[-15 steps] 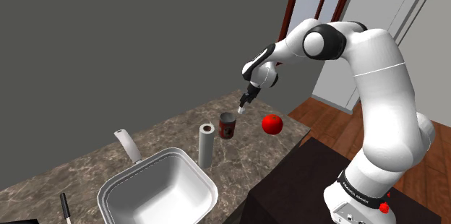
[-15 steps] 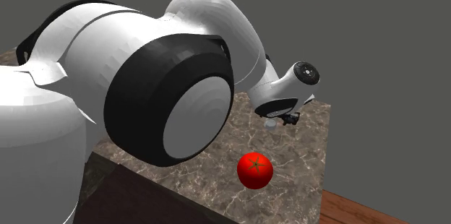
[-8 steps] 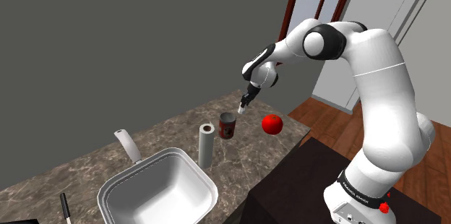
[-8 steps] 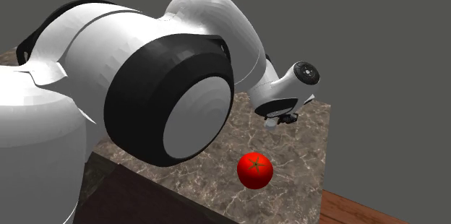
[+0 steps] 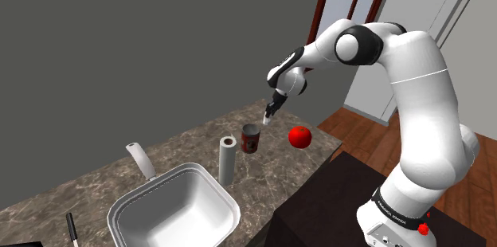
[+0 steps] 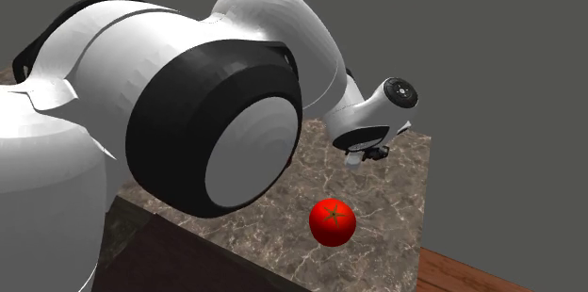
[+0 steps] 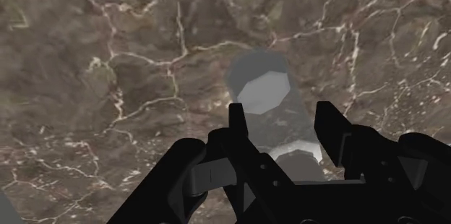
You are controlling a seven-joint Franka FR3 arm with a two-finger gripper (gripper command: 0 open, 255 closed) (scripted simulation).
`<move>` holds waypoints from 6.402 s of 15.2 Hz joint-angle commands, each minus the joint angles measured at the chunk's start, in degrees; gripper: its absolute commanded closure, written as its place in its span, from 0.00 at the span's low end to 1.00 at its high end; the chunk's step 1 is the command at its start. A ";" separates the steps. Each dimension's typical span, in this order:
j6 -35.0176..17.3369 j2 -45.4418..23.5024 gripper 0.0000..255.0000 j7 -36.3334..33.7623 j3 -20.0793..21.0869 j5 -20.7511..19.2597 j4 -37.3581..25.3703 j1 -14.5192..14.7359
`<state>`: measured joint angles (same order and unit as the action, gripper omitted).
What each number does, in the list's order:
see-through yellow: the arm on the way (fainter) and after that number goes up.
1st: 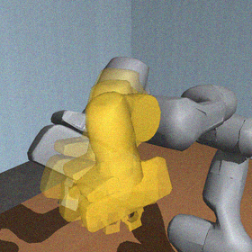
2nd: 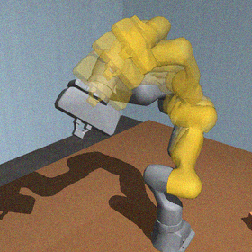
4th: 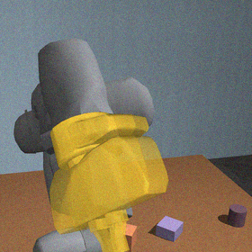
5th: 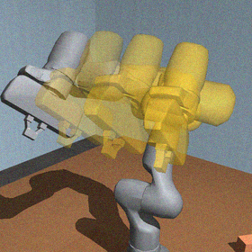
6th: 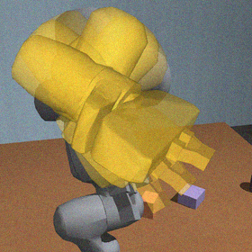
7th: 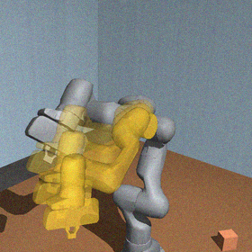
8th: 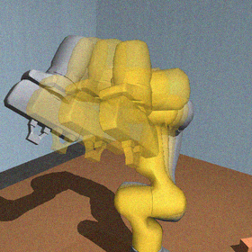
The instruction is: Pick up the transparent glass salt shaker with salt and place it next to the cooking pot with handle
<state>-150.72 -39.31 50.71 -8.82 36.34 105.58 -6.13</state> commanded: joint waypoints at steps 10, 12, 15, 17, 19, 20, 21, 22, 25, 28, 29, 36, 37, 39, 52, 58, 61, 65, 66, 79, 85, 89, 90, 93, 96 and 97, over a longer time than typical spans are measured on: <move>4.69 6.46 1.00 -3.46 -2.81 -3.32 1.67 1.94; 5.62 7.59 1.00 -4.13 -3.29 -3.99 1.82 2.27; 7.05 9.24 1.00 -5.15 -4.00 -5.02 1.96 2.75; 8.02 10.30 1.00 -5.82 -4.46 -5.71 1.98 3.05; 9.02 11.34 1.00 -6.50 -4.89 -6.41 1.96 3.33; 9.52 11.85 1.00 -6.84 -5.10 -6.75 1.92 3.46; 10.03 12.35 1.00 -7.17 -5.31 -7.10 1.88 3.60; 10.54 12.85 1.00 -7.51 -5.51 -7.45 1.82 3.72; 12.11 14.29 1.00 -8.51 -6.08 -8.48 1.57 4.08; 13.71 15.66 1.00 -9.49 -6.60 -9.50 1.20 4.40; 14.26 16.11 1.00 -9.81 -6.76 -9.83 1.05 4.50; 18.20 18.97 1.00 -11.99 -7.76 -12.06 -0.36 5.07; 18.78 19.34 1.00 -12.29 -7.88 -12.35 -0.62 5.14; 19.95 20.06 1.00 -12.88 -8.11 -12.94 -1.17 5.26; 17.85 22.55 1.00 -25.95 -5.58 -17.04 0.34 13.85; 16.57 21.36 1.00 -34.34 -3.73 -19.27 -1.13 19.14; 16.36 20.13 1.00 -38.52 -2.90 -20.39 -2.81 21.70; 16.59 17.85 1.00 -43.98 -1.93 -21.85 -6.08 25.04; 16.75 17.16 1.00 -45.31 -1.73 -22.20 -7.09 25.87; 23.51 2.66 1.00 -61.81 0.14 -26.28 -29.81 35.77; 19.82 1.16 1.00 -61.32 0.40 -25.82 -27.61 35.75; 17.50 -0.06 1.00 -60.99 0.62 -25.51 -26.49 35.68; 16.93 -0.39 1.00 -60.91 0.68 -25.43 -26.25 35.66; 15.26 -1.42 1.00 -60.66 0.86 -25.18 -25.60 35.59; 13.67 -2.57 1.00 -60.42 1.07 -24.93 -25.16 35.49; 13.15 -2.96 1.00 -60.34 1.14 -24.85 -25.03 35.46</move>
<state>-137.21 -41.63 -9.71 -7.76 11.40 80.87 29.42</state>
